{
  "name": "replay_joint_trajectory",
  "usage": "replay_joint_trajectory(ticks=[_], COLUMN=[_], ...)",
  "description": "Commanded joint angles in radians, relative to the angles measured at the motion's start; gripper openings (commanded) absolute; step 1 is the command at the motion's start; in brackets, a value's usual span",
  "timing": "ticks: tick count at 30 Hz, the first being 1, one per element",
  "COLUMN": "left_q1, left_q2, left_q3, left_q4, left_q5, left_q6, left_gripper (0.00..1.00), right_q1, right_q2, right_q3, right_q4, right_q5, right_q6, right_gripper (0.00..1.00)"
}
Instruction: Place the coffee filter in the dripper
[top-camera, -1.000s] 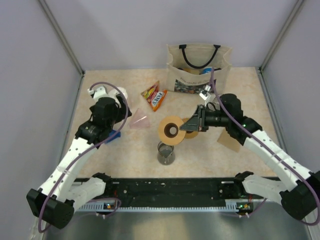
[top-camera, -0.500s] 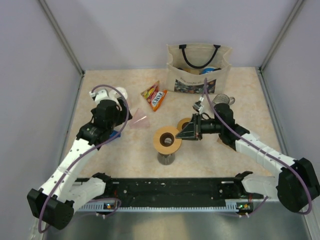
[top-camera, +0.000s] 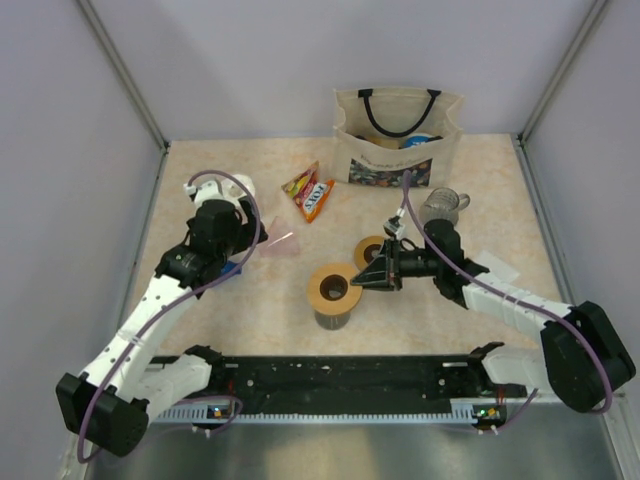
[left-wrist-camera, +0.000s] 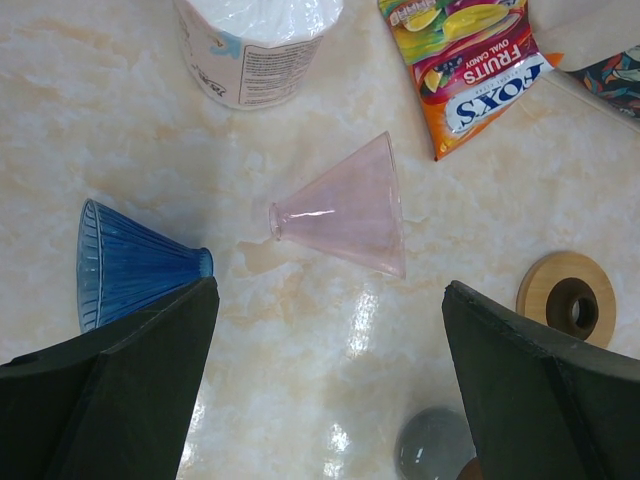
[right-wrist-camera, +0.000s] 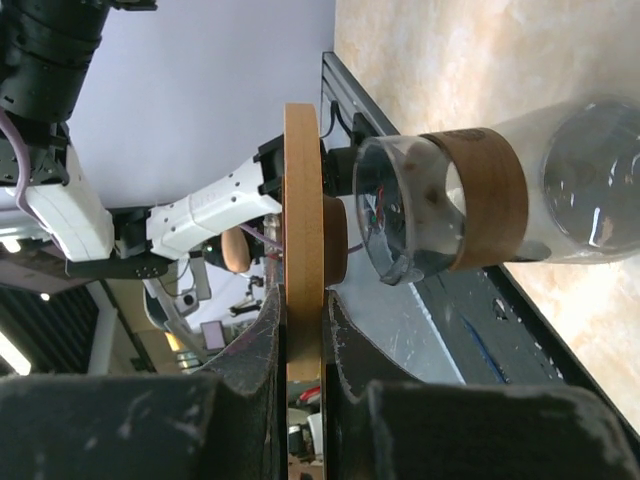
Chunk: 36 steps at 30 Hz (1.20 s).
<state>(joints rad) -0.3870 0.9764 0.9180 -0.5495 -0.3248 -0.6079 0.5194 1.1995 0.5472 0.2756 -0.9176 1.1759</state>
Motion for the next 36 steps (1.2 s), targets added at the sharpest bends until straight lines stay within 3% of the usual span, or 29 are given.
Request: replay_joint_trajectory(ticks=[1, 4, 22, 36], left_q1=[-0.001, -0.001, -0.001, -0.001], left_q2=[0.011, 0.013, 0.031, 0.028], left_q3=[-0.008, -0.011, -0.016, -0.018], left_q4=[0.025, 0.025, 0.017, 0.003], left_q5=[0.026, 0.032, 0.03, 0.015], left_q6=[-0.01, -0.015, -0.009, -0.007], left_gripper=[0.99, 0.99, 0.99, 0.99], right_q1=[-0.001, -0.002, -0.001, -0.001], right_q2=[0.035, 0.064, 0.141, 0.15], right_q3=[-0.055, -0.087, -0.124, -0.122], right_q4=[0.216, 0.319, 0.41, 0.335], right_q5=[-0.029, -0.033, -0.066, -0.04], right_q6=[0.115, 0.178, 0.156, 0.07], right_gripper=[0.0, 0.0, 0.01, 0.3])
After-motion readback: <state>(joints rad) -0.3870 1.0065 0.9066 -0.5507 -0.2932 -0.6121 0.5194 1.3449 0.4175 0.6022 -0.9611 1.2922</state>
